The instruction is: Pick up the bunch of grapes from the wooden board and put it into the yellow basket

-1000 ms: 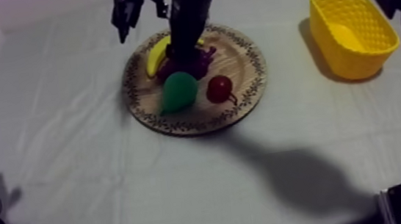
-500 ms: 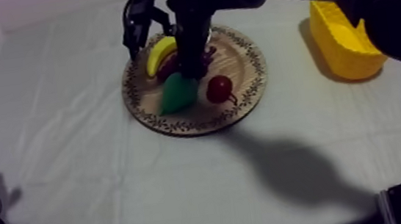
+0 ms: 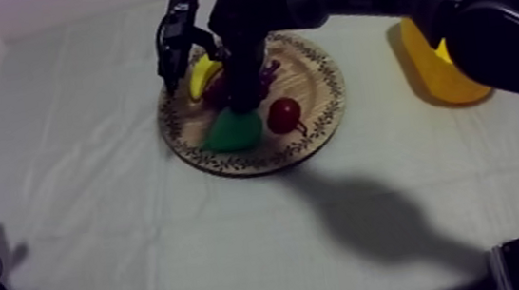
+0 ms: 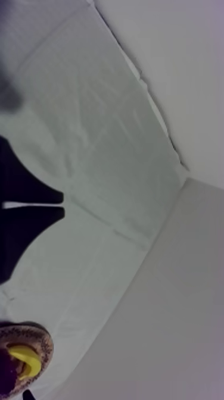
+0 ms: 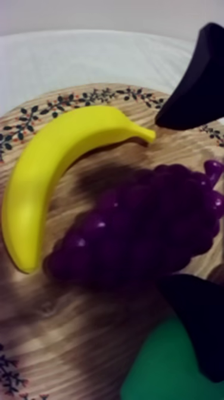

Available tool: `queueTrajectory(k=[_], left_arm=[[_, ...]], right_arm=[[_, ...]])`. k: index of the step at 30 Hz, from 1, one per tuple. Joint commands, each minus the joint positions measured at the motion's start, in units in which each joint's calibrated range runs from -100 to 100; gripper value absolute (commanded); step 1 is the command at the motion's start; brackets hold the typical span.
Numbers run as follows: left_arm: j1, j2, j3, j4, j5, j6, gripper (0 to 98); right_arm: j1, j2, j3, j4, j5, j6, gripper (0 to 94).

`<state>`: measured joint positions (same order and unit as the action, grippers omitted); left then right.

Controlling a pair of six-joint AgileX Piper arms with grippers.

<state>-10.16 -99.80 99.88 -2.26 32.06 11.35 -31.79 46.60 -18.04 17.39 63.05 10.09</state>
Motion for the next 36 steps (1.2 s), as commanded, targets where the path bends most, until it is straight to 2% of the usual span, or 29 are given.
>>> queueTrajectory(k=[1,18,36], left_arm=[[-0.01,-0.03,0.01,-0.01,0.04,0.01,0.1],[-0.01,-0.03,0.01,-0.01,0.04,0.01,0.1],[-0.01,-0.03,0.01,-0.01,0.04,0.01,0.1]], right_arm=[[-0.16,0.47,-0.60,-0.37,0.25,0.00,76.5],[-0.10,6.61,-5.48,-0.76,-0.30,0.53,65.2],[0.47,7.74,-4.15,-0.40,-1.16,0.14,60.8]])
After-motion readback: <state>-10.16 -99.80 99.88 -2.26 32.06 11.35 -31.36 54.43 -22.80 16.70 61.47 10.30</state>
